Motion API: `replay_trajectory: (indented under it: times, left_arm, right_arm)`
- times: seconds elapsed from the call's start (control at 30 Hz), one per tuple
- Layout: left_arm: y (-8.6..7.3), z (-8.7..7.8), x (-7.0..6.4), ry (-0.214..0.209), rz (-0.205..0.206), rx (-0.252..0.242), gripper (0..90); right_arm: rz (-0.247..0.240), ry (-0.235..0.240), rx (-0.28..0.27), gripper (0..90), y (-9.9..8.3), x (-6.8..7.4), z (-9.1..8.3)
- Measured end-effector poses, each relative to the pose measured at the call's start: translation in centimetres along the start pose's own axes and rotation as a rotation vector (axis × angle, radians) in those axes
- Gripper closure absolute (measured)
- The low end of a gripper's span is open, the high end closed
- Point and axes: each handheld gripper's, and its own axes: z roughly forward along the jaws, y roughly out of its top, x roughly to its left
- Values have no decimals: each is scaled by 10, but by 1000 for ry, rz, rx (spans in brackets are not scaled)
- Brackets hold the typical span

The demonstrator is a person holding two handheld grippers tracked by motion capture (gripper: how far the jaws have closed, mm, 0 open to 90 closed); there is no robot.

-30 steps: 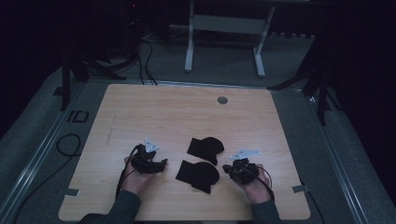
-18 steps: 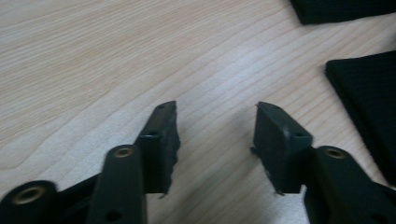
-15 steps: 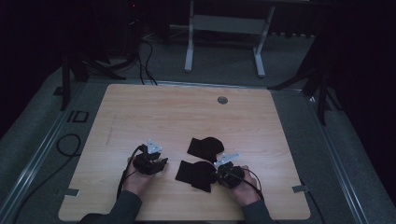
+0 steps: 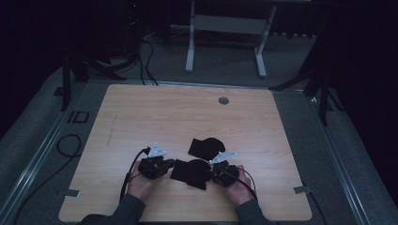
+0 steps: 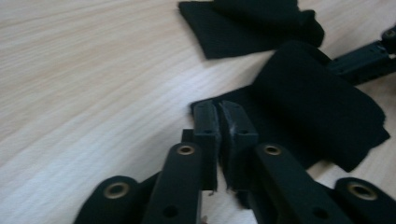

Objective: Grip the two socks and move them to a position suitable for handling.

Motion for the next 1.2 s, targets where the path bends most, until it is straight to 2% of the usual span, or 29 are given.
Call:
replay_trajectory:
  times: [0.1,0.2,0.33,0.7,0.87,1.0,1.2]
  left_arm:
    - [0,3,-6,-10,15,6,899]
    - [-2,13,-16,-36,42,39,900]
    - [-5,22,-20,-23,68,81,900]
    - [-5,22,-20,-15,74,85,900]
    - [-5,22,-20,-12,76,84,900]
    - [-5,22,-20,-9,76,81,900]
    - [-5,22,-20,-9,81,81,900]
  right_arm:
    - [1,0,-1,887,0,1,1]
    - [2,-1,-4,886,0,2,1]
    - [0,-3,-6,885,0,2,1]
    - [6,0,-6,885,0,2,1]
    - [5,6,13,882,-4,0,-4]
    - [-19,19,46,878,-9,-5,-12]
    - [-8,43,77,878,-16,-19,-20]
